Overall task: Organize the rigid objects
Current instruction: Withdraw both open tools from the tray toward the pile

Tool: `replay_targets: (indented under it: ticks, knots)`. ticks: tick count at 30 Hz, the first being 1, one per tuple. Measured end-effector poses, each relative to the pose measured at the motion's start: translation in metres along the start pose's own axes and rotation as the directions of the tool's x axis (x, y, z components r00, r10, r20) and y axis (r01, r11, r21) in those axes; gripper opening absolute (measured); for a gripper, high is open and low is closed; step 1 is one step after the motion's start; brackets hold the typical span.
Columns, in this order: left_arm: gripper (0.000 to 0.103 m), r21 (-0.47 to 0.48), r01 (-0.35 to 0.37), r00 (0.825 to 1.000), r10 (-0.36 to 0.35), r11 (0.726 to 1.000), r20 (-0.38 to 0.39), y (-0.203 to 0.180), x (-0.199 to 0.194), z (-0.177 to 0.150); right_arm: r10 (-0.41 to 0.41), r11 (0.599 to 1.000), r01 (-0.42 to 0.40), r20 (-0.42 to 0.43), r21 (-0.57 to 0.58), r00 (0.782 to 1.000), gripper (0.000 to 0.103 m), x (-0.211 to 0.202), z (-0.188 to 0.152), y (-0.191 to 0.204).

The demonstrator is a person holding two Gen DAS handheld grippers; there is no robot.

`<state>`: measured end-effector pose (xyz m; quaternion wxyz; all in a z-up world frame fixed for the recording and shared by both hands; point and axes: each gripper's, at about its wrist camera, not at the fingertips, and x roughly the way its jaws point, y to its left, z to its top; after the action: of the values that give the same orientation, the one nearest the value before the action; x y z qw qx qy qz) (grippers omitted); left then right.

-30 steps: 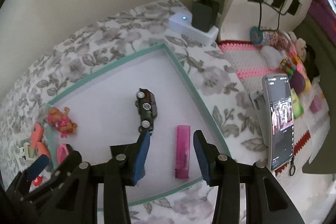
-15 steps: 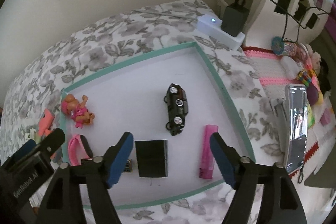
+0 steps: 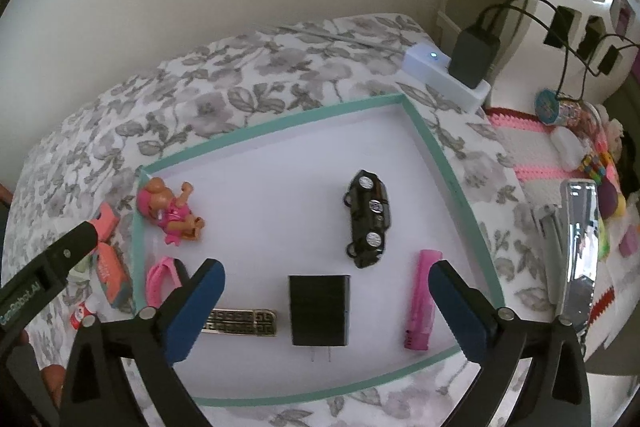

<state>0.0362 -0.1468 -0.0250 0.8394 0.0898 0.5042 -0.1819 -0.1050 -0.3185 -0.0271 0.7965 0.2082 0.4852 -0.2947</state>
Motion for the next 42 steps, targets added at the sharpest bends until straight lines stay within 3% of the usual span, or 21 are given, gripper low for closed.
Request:
replay_targets:
  ticks: [6,11,18,23,30,38,42]
  knots:
    - [0.094,-0.053,-0.011,1.0,0.012,0.999,0.01,0.033,-0.001,0.005,0.02,0.999,-0.02,0.005,-0.037,1.0,0.103,0.001,-0.001,0.021]
    - [0.094,-0.124,-0.041,0.999,0.043,0.991,0.019,0.078,-0.009,0.011,0.087,0.992,-0.086,0.015,-0.092,0.996,0.103,-0.002,-0.003,0.052]
    - [0.094,-0.264,-0.114,0.993,0.121,0.958,0.011,0.151,-0.019,0.014,0.166,0.976,-0.16,0.031,-0.148,0.986,0.103,-0.007,-0.005,0.096]
    - [0.094,-0.328,-0.122,0.992,0.12,0.937,-0.026,0.182,-0.014,0.01,0.201,0.964,-0.193,0.024,-0.182,0.979,0.103,-0.006,-0.008,0.124]
    - [0.094,-0.326,-0.084,0.995,0.059,0.942,-0.086,0.181,0.002,0.003,0.244,0.937,-0.239,-0.011,-0.254,0.97,0.1,0.002,-0.015,0.166]
    - [0.094,-0.32,-0.063,0.988,0.014,0.945,-0.153,0.169,0.025,-0.003,0.235,0.912,-0.25,-0.085,-0.327,0.968,0.078,0.028,-0.028,0.194]
    - [0.094,-0.34,-0.05,0.978,-0.024,0.939,-0.209,0.168,0.042,-0.009,0.224,0.905,-0.247,-0.105,-0.346,0.969,0.074,0.04,-0.032,0.2]
